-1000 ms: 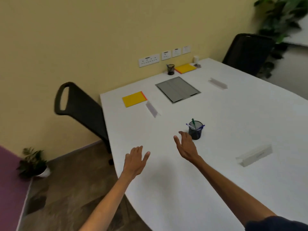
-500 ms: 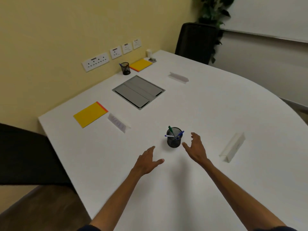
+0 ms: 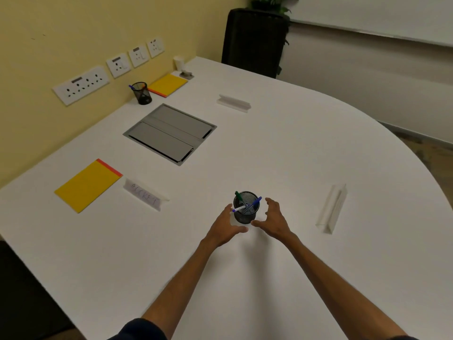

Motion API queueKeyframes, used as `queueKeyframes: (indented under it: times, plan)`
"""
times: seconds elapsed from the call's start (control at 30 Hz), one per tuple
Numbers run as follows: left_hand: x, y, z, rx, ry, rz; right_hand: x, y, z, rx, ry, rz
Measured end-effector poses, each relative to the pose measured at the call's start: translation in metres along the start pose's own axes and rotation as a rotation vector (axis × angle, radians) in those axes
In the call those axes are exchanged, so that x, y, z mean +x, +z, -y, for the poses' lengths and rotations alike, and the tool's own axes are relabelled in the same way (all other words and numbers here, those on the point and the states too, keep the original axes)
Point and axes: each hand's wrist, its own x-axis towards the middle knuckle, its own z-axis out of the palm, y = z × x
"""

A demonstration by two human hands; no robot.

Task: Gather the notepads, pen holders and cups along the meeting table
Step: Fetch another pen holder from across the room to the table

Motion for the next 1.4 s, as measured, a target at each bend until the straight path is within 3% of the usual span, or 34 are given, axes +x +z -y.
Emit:
queueKeyframes:
  times: [0.3, 0.77, 1.07, 1.4]
  plan:
    - [0.018, 0.002, 0.010, -0.164, 0.025, -0.055, 0.020, 0.027, 0.008, 0.079, -0.005, -0.036]
    - [-0.030, 0.004, -0.005, -0.087, 0.158, -0.207, -0.035, 0.007, 0.023, 0.136, -0.111, -0.138]
    - [-0.093, 0.007, -0.033, -0.300, 0.205, -0.331, -0.085, -0.013, 0.034, 0.184, -0.246, -0.084]
    - [-0.197, 0.007, -0.017, -0.244, 0.168, -0.510, -0.152, 0.001, 0.049, 0.154, -0.438, 0.116]
